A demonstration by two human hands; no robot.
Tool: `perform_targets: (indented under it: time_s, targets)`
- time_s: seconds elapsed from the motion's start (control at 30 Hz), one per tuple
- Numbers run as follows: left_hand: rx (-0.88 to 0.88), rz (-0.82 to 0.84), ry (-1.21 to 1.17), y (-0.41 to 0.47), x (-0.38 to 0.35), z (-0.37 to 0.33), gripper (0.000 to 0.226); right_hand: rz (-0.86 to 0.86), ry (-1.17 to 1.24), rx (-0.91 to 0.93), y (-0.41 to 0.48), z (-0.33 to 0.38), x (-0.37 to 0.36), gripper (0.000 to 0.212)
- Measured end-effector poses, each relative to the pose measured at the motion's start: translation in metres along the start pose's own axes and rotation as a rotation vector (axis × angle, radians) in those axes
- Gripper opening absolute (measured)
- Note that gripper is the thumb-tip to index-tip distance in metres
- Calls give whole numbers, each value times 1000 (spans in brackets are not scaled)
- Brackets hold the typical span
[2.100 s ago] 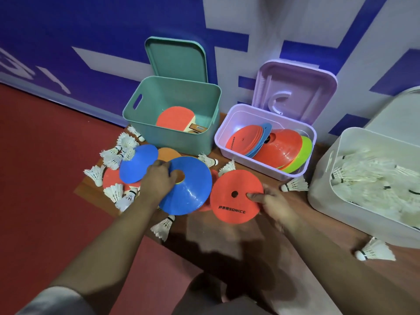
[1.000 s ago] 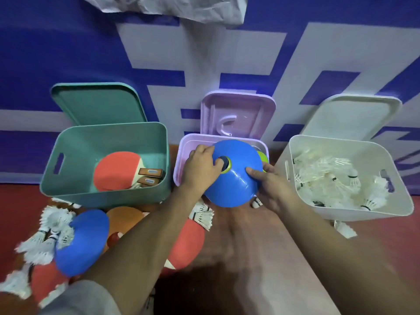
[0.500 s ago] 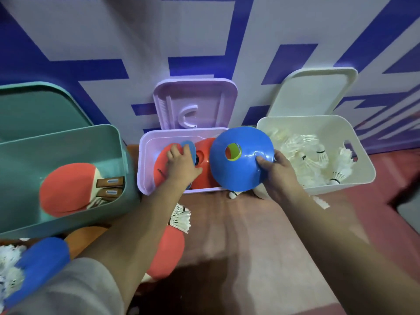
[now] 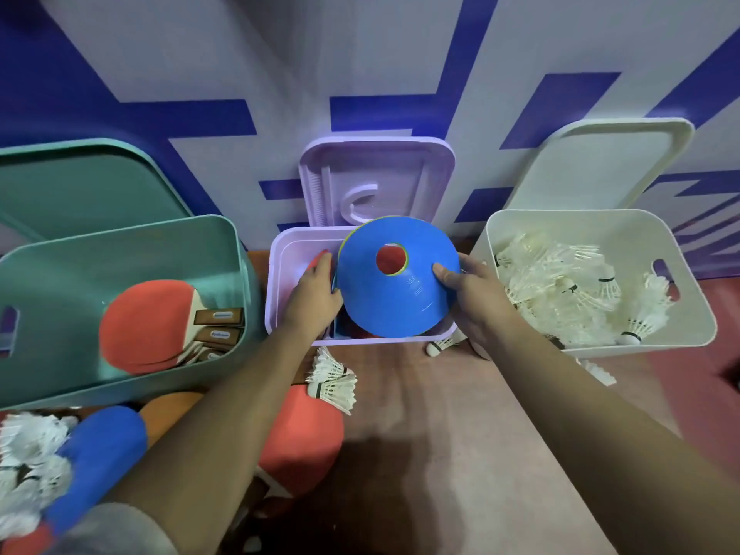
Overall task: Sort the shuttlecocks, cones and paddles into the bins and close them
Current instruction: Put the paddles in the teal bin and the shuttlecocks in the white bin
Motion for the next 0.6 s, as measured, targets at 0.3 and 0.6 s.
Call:
perform_targets:
  time_s: [0.3,0.6]
  targets:
    - [81,44,41,-8,14,17,68,-85,-412,69,10,-2,1,43]
    - [-5,61,1,-6,-19,7,61,-187,-1523,178,36,-12,-34,43]
Point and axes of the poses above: each hand's wrist, its own y-axis towards the middle knuckle, its own x-axis out of the back of the hand, z = x × y, the point moved 10 cm from there along y, towards the middle knuckle, and after that the axes turned 10 degrees about z, right-handed, at the moved point
